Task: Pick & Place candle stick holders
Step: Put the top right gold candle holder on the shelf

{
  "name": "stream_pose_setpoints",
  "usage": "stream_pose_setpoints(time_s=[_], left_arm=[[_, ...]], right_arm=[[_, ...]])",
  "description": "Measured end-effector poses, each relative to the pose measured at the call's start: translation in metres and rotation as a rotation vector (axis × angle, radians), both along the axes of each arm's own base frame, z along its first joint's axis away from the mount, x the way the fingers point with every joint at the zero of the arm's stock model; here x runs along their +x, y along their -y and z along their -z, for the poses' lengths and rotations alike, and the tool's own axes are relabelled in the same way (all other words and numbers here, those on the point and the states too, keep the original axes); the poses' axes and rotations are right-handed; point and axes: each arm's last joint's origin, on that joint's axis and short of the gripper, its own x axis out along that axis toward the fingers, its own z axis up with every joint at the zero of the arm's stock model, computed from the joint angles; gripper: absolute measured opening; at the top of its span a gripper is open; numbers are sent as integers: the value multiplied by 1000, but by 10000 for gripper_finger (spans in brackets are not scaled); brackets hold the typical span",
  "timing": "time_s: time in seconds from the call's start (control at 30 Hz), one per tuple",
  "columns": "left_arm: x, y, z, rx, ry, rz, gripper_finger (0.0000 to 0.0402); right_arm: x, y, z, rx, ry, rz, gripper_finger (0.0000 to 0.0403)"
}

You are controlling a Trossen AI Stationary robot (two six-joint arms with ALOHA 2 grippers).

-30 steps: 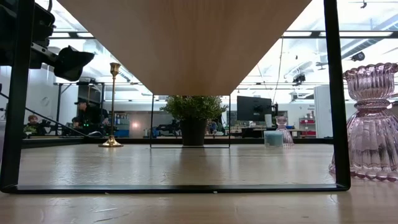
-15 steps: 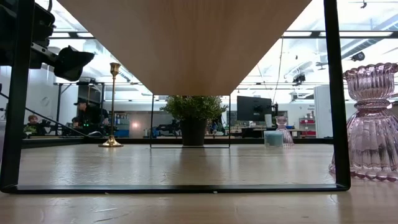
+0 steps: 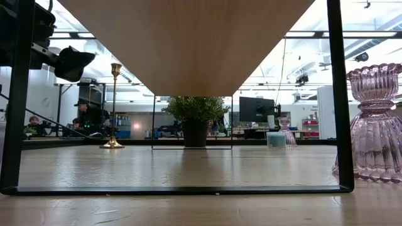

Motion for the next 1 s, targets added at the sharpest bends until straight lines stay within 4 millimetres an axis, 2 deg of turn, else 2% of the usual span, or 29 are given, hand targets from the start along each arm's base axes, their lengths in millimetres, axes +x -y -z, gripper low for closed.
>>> stream_pose_setpoints(time_s=[0.17,0.73,1.0], left_arm=[[0,0,0,0,0,1,387],[0,0,0,0,0,1,388],[0,0,0,0,0,1,387]], right_arm=[[8,0,8,23,-4,-4,22],[8,1,8,8,-7,6,24],[8,1,8,12,-4,8,60]])
